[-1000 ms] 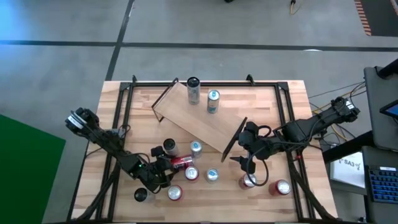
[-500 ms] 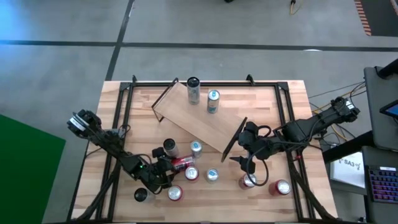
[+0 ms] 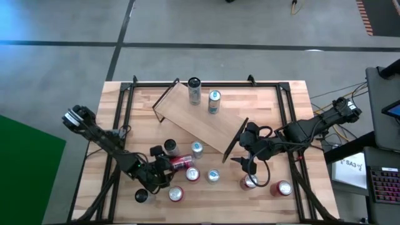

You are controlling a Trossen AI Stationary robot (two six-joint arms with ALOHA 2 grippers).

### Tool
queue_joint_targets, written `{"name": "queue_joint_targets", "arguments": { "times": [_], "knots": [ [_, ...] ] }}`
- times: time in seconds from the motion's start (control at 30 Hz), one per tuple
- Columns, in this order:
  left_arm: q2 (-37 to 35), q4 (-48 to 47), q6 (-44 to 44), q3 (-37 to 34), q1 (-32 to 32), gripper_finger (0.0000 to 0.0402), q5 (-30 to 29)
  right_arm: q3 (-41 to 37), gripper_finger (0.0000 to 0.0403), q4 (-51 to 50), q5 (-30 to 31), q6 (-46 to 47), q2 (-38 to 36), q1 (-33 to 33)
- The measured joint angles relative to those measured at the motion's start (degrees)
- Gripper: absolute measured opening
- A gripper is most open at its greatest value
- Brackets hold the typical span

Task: Place canned beverage on shelf
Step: Put the red/black soda can on the shelf

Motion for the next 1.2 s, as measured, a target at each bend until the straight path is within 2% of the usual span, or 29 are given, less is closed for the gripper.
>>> {"name": "queue_joint_targets", "arguments": {
  "times": [0.23,0.47,0.63,0.93,1.1,1.2],
  "knots": [
    [-2.13,-19.89,0.52,9.88,-0.6,0.0282,1.84,0.0,0.0373,1.15,0.64,-1.11,0.07,0.0],
    [-2.2,-40.75,0.62,22.9,-1.23,0.0282,3.5,-0.04,0.0373,6.88,1.7,-7.67,2.31,-0.15],
    [-2.2,-52.16,0.79,32.53,-1.24,0.0282,6.92,-0.07,0.0373,12.55,1.63,-12.58,4.62,-0.71],
    [-2.2,-58.04,9.02,46.66,-1.03,0.0282,7.37,2.25,0.0373,23.28,0.82,-21.72,9.85,-3.69],
    [-2.2,-58.94,12.56,51.36,0.12,0.0282,7.26,5.34,0.0373,27.26,-5.23,-25.81,13.47,-5.54],
    [-2.2,-58.79,13.82,52.19,1.07,0.0282,7.17,8.35,0.0373,27.48,-6.49,-28.15,15.75,-6.19]
  ]
}}
